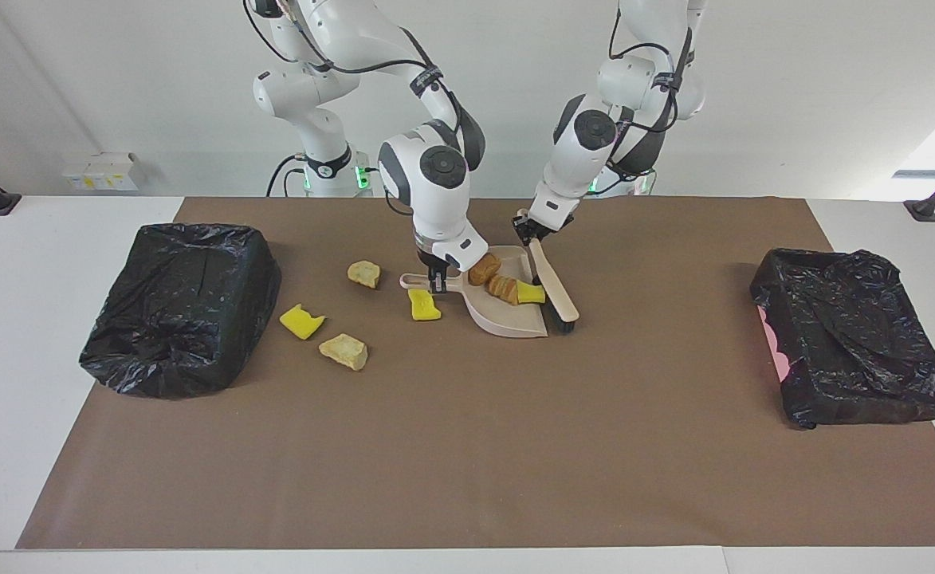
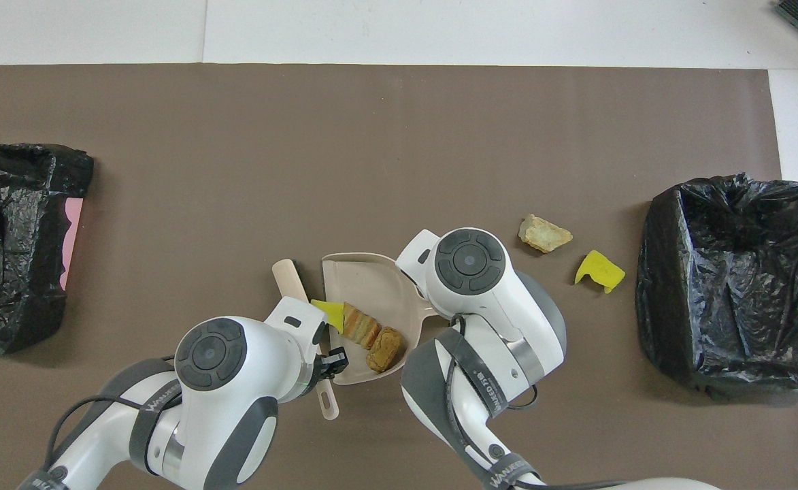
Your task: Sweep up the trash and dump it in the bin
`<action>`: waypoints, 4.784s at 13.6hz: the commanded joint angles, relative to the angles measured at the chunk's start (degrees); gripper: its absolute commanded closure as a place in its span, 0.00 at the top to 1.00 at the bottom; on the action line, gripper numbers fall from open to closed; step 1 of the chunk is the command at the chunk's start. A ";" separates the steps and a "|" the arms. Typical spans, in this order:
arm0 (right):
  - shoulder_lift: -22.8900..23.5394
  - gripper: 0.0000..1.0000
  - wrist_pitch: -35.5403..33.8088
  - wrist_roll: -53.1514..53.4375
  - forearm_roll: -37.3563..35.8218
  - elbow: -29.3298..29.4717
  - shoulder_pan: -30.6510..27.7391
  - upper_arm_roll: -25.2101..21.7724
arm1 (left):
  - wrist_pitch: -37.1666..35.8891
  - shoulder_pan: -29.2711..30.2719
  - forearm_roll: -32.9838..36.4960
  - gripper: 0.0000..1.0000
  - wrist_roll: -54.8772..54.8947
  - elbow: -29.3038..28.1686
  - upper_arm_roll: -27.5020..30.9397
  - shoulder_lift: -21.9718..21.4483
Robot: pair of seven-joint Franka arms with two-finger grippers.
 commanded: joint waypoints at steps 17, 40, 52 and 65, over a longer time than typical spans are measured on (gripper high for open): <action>-1.81 0.00 -1.93 1.17 -0.35 1.22 -3.87 0.30 | -14.05 0.45 15.87 0.00 -0.03 2.55 0.70 -0.80; -5.23 0.00 -17.24 -31.67 1.16 17.05 -40.95 -0.31 | -2.52 -18.38 6.99 0.88 -8.04 -11.98 1.23 -8.11; -9.27 0.00 -15.84 -49.81 -15.26 15.38 -57.49 -0.40 | -20.53 7.18 15.87 1.00 19.26 21.40 1.41 -1.86; -17.53 0.00 -11.27 -39.17 -36.98 6.24 -55.30 -0.14 | -42.87 29.35 16.14 1.00 42.15 47.34 1.41 1.47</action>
